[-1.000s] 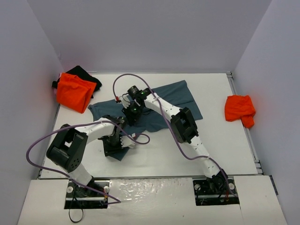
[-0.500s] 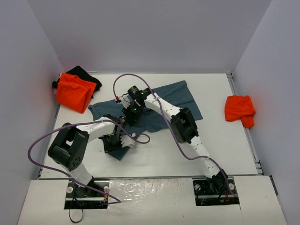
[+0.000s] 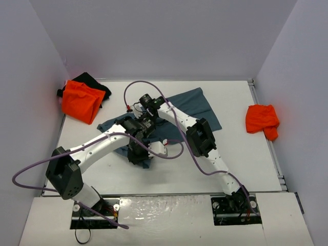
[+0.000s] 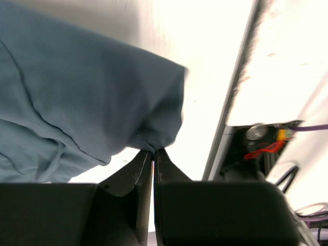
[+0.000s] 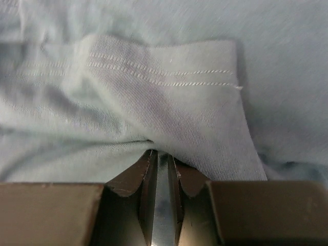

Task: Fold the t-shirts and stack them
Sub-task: Grap the side of the flattened tshirt closest away from the robot with both arms

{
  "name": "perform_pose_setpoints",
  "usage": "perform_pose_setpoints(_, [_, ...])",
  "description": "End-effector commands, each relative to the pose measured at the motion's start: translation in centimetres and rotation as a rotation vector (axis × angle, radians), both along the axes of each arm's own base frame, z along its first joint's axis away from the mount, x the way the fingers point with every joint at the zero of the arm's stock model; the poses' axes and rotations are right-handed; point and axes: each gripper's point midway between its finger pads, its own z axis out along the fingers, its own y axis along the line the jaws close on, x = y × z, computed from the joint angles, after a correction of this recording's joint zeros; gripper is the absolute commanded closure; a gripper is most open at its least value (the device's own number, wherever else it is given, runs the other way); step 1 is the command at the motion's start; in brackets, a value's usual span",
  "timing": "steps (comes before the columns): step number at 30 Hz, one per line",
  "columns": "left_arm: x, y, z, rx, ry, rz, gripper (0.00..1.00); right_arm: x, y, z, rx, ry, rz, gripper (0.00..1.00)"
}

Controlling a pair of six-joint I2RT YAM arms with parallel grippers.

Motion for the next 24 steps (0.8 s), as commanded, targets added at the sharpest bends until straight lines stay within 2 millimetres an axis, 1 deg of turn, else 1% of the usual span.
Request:
perform_pose_setpoints(1, [-3.2,-1.4,5.3,-0.091,0.157,-0.005,1.00,0.1,-0.9,-2.4,-0.088,-0.013,-0.012,0.88])
perform_pose_setpoints(4, [-3.0,-2.1,5.9,-0.100,0.185,-0.027,1.00,-0.2,-0.9,-2.6,-0.098,-0.018,-0.005,0.88])
perform_pose_setpoints(7, [-3.3,-2.2,6.3,-0.097,0.217,-0.049,1.00,-0.4,-1.1,-2.7,-0.105,-0.013,0.001,0.88])
perform_pose_setpoints(13, [-3.2,-3.3,8.1,-0.162,0.219,-0.064,1.00,-0.7,-0.8,-3.7,-0.111,0.000,0.008,0.88])
perform_pose_setpoints(15, [-2.7,-4.1,9.1,-0.196,0.196,-0.073,1.00,-0.9,-0.6,-3.6,-0.108,-0.001,0.012,0.88])
perform_pose_setpoints(17, [-1.7,-5.0,10.4,-0.232,0.163,-0.087,1.00,-1.0,-0.5,-3.8,-0.111,0.001,0.017,0.88])
perform_pose_setpoints(19, [-1.3,-5.5,11.6,-0.259,0.155,-0.098,1.00,-1.3,-0.4,-4.0,-0.118,0.003,0.024,0.88])
perform_pose_setpoints(21, [-0.4,-6.0,13.1,-0.310,0.133,-0.096,1.00,-1.5,-0.5,-4.2,-0.124,0.003,0.029,0.88])
perform_pose_setpoints(24, [0.9,-6.3,14.8,-0.391,0.113,-0.063,1.00,-1.7,-0.6,-4.5,-0.134,0.005,0.034,0.88])
